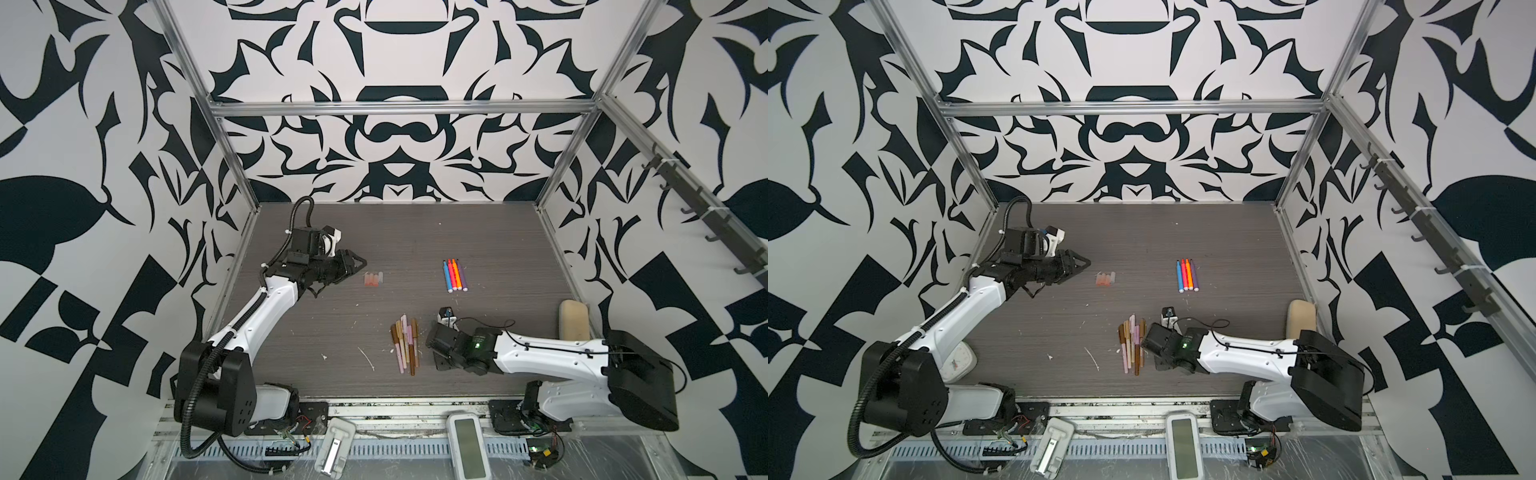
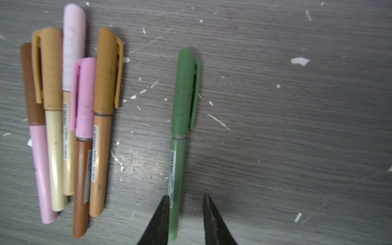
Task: Open the pen caps
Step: 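Lower the right gripper onto the green pen beside the bundle, then grasp the green pen body with the right gripper and lift it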
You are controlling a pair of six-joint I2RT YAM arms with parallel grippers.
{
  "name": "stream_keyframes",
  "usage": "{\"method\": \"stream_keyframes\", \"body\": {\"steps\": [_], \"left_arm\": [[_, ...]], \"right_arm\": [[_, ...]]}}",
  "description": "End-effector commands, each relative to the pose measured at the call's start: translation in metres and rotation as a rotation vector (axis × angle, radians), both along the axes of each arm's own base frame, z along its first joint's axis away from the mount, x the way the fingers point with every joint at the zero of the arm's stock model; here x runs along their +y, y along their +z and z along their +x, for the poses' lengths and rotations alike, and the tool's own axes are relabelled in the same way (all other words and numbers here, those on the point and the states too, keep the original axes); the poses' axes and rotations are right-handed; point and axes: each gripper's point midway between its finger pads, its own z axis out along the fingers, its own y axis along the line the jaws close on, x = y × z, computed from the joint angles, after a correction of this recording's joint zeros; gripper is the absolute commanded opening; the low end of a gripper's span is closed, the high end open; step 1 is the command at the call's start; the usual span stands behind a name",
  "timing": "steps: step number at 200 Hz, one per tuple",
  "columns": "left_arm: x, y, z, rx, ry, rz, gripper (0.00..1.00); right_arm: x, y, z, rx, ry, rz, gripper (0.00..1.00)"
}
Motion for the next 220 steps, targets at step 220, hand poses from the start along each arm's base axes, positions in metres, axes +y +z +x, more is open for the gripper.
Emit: {"method": "stream_keyframes", "body": {"steps": [220], "left_arm": [[-0.071, -0.009, -0.003, 0.077, -0.139, -0.045, 0.46]], "right_arm": [[0.006, 0.060, 0.067, -0.088, 0.045, 0.019, 0.00]]}}
